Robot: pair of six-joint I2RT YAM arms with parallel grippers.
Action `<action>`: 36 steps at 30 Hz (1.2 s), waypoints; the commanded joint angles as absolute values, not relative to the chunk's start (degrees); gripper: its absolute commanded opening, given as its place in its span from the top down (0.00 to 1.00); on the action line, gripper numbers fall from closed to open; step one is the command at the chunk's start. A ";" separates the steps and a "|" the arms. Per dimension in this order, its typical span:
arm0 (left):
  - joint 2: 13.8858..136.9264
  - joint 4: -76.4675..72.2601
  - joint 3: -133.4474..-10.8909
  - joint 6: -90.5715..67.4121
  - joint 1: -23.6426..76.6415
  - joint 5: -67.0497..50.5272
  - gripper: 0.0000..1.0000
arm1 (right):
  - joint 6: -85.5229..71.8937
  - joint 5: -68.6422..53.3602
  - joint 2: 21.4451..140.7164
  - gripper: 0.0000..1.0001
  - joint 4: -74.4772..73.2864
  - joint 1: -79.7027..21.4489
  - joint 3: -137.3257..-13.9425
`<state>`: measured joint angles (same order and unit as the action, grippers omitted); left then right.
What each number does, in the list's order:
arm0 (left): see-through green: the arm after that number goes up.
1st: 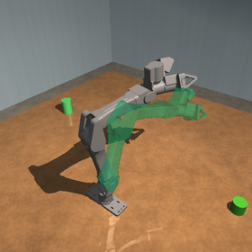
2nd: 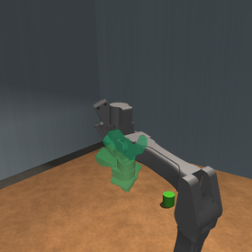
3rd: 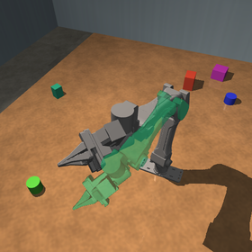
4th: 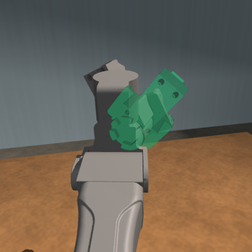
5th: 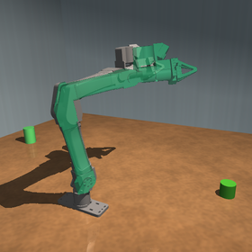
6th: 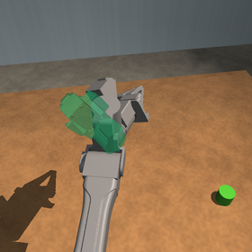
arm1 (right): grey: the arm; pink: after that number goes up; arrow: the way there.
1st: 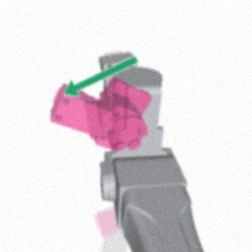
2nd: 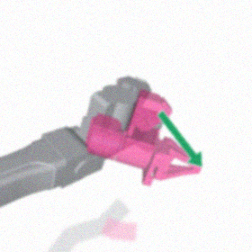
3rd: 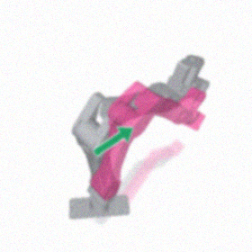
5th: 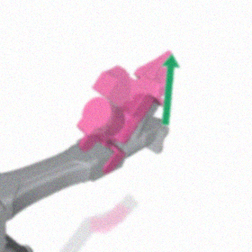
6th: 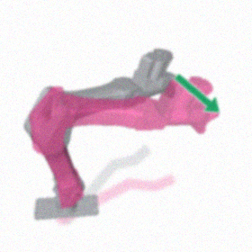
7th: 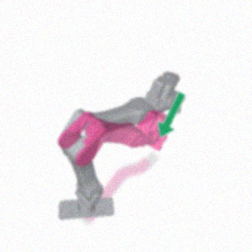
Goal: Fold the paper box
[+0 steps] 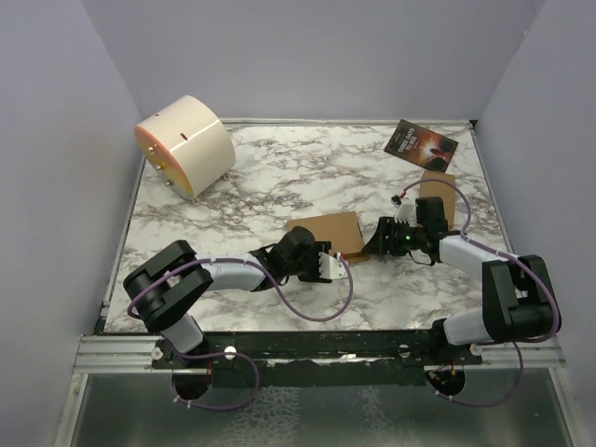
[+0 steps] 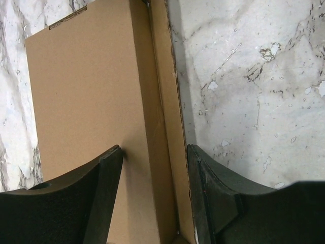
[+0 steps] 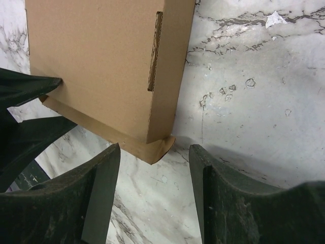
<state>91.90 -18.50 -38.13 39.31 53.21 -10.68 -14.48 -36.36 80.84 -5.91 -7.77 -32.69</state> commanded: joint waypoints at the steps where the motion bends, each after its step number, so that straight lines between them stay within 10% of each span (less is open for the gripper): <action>1: 91.73 -17.06 -39.28 38.28 52.78 -11.91 0.44 | -14.87 -36.63 81.02 0.44 -3.97 -7.65 -32.68; 36: 92.81 -15.26 -40.26 37.85 52.56 -13.62 0.47 | -14.34 -32.94 79.79 0.61 -3.93 -11.15 -32.90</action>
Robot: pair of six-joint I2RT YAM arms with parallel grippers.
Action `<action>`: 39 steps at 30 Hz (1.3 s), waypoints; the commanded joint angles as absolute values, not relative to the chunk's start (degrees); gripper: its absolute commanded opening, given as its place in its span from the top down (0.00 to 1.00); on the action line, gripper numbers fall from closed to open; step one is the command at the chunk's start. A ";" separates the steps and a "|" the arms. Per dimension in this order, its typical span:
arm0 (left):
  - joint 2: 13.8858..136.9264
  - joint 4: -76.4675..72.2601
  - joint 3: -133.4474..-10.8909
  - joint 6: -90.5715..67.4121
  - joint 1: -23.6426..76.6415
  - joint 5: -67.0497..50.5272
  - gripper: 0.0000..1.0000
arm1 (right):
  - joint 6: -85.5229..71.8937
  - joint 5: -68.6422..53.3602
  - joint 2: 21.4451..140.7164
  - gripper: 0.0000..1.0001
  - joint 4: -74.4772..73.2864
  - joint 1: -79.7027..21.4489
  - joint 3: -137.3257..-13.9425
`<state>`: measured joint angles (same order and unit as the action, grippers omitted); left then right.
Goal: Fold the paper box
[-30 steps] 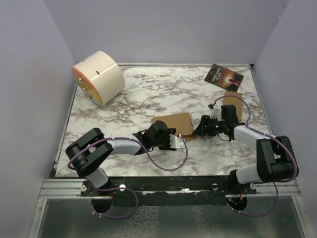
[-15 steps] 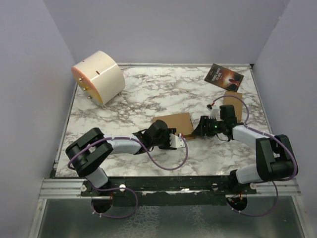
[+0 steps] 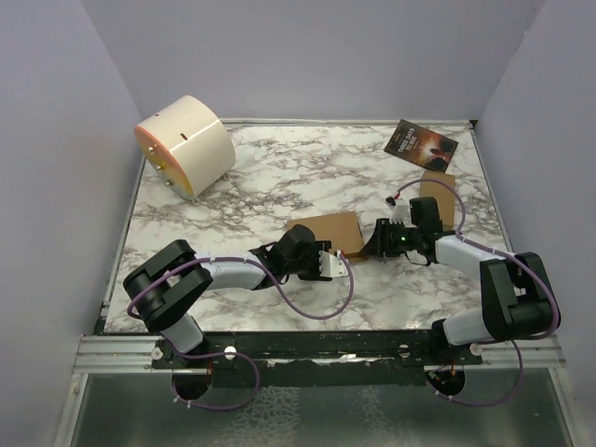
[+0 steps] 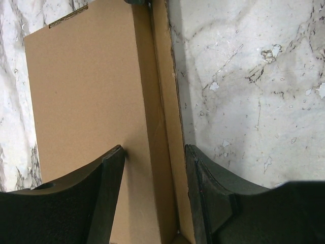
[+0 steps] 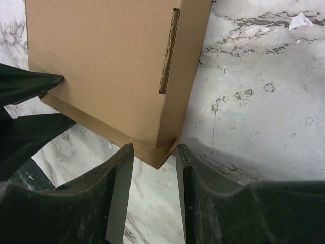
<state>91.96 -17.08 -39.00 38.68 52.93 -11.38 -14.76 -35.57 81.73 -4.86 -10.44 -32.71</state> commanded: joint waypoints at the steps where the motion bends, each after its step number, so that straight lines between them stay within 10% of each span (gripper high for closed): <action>1: 92.88 -15.28 -40.31 37.85 52.56 -13.68 0.47 | -14.22 -32.64 79.85 0.61 -4.04 -11.16 -32.86; 39: 93.52 -13.89 -41.15 37.11 51.78 -16.26 0.47 | -11.50 -21.48 79.00 0.73 -9.40 -18.77 -34.61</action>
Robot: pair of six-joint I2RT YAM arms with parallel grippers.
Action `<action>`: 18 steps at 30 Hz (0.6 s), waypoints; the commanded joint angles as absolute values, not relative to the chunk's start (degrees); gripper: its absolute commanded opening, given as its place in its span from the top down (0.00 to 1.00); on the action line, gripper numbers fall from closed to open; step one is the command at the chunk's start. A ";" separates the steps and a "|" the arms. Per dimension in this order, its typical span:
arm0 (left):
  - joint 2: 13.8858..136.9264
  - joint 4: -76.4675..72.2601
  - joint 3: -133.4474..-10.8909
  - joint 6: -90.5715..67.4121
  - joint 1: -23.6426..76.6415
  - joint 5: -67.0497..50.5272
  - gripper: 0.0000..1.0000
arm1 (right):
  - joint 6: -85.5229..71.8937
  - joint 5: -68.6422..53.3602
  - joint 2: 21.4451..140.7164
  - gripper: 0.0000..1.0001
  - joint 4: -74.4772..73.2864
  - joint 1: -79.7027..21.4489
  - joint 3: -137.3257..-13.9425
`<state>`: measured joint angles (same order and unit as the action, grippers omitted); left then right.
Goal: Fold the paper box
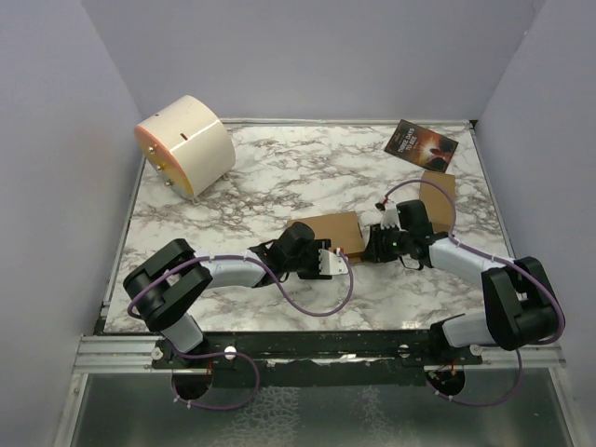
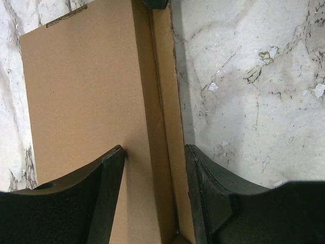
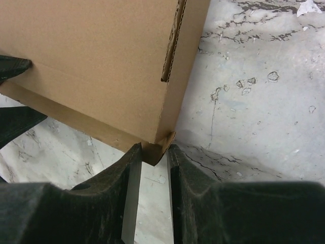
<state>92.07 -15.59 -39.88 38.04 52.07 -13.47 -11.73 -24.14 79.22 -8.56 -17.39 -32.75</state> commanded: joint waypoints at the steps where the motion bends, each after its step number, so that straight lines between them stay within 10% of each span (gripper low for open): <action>1: 93.52 -13.89 -41.21 37.17 51.77 -16.28 0.47 | -11.43 -21.12 79.09 0.74 -9.55 -19.10 -34.69; 18: 93.98 -13.31 -41.57 36.91 51.50 -17.57 0.47 | -13.72 -17.38 78.27 0.76 -11.87 -21.00 -34.77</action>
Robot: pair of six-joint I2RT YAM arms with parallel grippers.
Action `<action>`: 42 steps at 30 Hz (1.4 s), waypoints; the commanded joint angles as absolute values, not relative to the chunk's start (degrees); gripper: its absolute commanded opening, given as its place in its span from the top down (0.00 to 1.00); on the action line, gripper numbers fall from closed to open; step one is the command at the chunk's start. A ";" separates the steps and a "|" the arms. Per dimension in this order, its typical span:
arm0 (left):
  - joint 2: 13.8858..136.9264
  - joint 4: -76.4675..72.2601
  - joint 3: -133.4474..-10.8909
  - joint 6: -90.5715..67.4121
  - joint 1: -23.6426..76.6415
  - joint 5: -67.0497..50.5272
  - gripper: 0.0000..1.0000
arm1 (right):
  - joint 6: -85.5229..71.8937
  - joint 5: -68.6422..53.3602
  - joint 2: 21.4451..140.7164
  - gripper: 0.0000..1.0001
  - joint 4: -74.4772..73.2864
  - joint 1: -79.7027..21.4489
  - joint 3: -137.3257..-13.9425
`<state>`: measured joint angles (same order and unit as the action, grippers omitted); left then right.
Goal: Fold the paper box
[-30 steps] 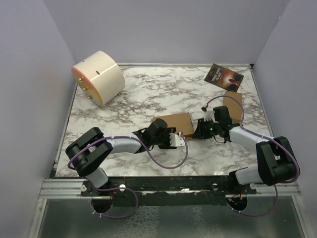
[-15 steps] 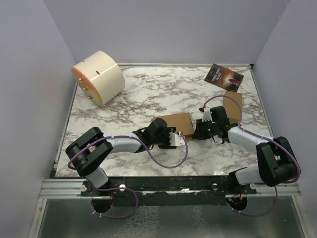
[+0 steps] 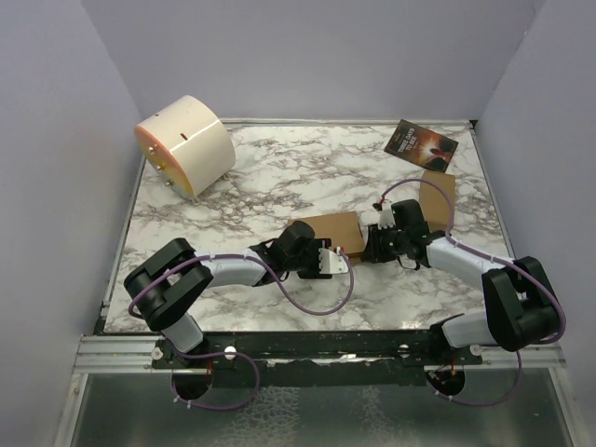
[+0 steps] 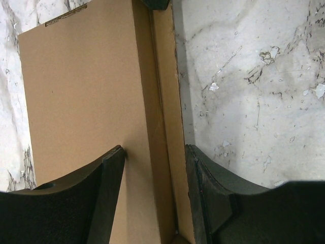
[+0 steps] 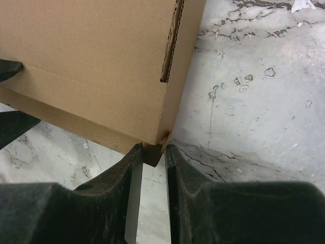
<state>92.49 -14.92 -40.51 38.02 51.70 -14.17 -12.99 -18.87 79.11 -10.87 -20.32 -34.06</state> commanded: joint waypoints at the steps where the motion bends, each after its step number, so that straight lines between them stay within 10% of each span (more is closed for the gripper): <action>1: 93.89 -13.24 -41.57 36.91 51.50 -17.58 0.47 | -13.73 -17.48 77.99 0.76 -11.72 -21.13 -34.60; 42: 94.56 -12.17 -41.92 37.08 51.32 -18.51 0.47 | -16.46 -17.18 79.59 0.74 -12.27 -23.45 -32.08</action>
<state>92.77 -14.68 -40.84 38.02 51.33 -15.16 -15.44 -17.17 78.85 -10.85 -22.09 -32.88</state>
